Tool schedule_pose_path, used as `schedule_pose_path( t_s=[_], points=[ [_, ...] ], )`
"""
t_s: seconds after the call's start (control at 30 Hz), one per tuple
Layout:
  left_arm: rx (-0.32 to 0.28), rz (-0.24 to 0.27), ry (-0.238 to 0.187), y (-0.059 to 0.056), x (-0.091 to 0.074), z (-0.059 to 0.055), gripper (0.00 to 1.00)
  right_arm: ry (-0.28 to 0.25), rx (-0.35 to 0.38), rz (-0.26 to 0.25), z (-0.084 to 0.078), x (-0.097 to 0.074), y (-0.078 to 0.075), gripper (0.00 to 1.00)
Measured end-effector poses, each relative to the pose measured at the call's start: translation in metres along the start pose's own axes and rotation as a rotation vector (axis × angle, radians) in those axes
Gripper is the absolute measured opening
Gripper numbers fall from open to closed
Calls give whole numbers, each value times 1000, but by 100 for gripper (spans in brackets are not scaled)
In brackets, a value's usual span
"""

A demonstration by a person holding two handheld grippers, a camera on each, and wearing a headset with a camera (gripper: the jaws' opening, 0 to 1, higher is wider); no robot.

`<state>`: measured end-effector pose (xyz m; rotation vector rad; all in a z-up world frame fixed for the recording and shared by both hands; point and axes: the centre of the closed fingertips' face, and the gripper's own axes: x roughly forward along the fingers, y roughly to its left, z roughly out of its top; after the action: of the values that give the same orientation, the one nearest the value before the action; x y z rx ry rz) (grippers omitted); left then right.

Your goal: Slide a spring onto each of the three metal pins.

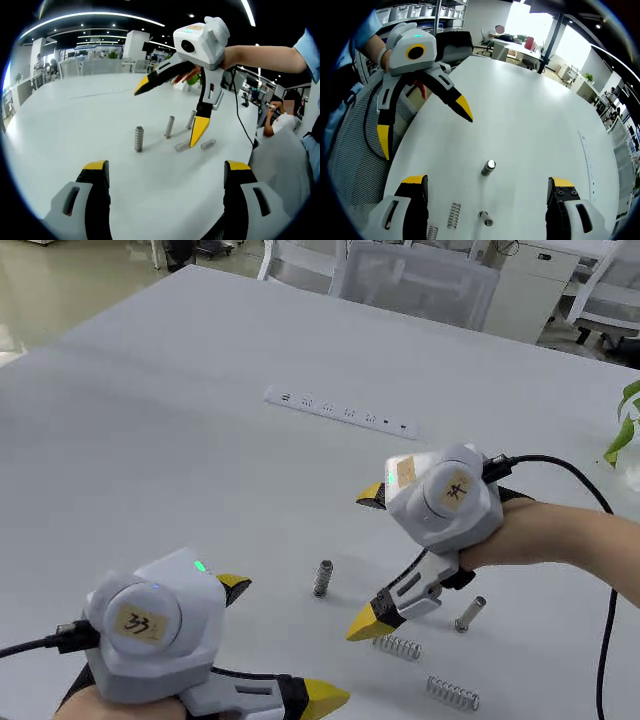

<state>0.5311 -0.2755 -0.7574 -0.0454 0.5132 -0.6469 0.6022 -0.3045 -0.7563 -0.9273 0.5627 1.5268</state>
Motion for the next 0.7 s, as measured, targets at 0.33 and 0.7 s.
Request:
schedule_pose_path(
  t_s=[0.33, 0.7],
  points=[
    [37, -31, 15, 2, 5, 4, 94, -53, 90, -58, -21, -21, 9, 99],
    [51, -47, -5, 3, 8, 11, 93, -104, 194, -135, -45, -46, 20, 99]
  ],
)
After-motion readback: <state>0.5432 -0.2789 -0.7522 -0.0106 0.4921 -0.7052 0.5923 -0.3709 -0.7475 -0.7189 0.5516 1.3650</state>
